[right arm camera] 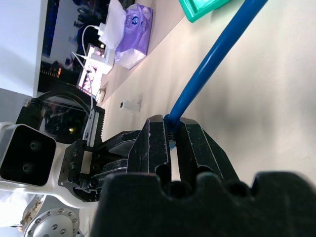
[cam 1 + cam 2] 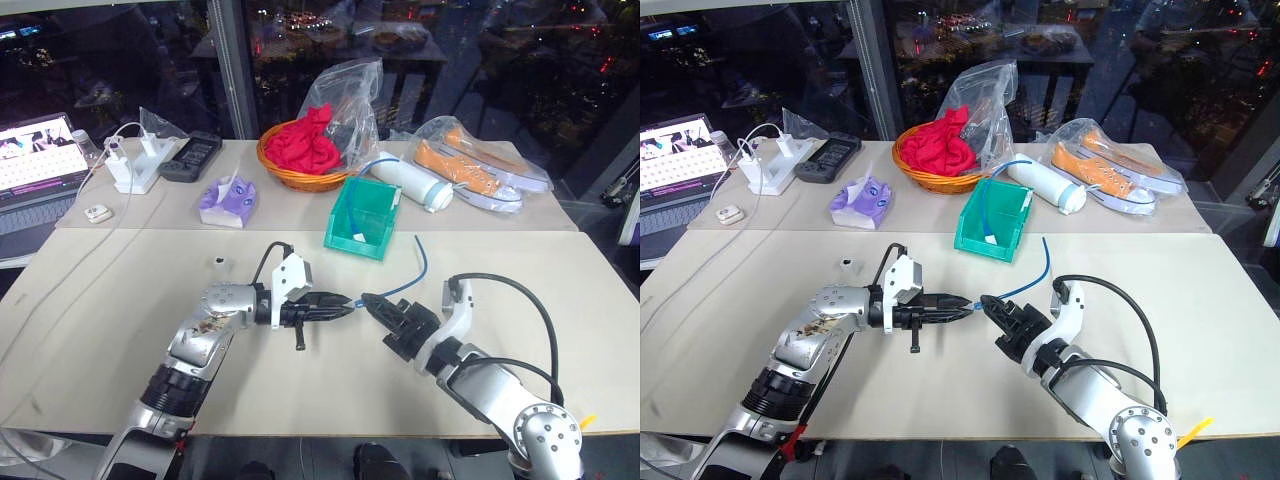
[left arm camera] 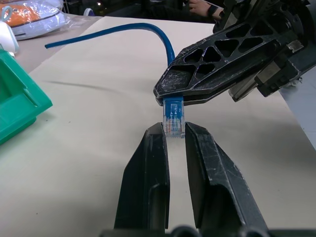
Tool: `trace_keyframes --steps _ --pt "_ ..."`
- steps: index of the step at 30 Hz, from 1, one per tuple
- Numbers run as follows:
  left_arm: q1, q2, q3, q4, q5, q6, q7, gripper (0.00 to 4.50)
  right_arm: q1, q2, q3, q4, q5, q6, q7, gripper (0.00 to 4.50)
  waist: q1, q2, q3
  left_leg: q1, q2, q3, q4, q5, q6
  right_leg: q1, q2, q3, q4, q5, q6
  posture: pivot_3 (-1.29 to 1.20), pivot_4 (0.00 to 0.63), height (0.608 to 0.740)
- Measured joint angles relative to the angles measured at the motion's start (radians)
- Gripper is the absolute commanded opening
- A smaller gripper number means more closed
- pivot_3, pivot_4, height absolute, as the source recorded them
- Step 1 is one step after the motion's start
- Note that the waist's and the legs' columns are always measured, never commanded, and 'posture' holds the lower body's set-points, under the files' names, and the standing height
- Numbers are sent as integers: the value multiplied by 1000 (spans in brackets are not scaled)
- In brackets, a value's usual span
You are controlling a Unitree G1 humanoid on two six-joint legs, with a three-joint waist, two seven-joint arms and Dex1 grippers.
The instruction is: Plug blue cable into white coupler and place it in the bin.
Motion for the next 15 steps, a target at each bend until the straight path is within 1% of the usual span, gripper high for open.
trace_keyframes --steps 15 --pt "1 8 0 0 0 2 13 90 -27 -14 18 17 -11 7 -6 36 0 0 0 0 0 0 0 0 0 0 0 0 0 0 0 0 150 723"
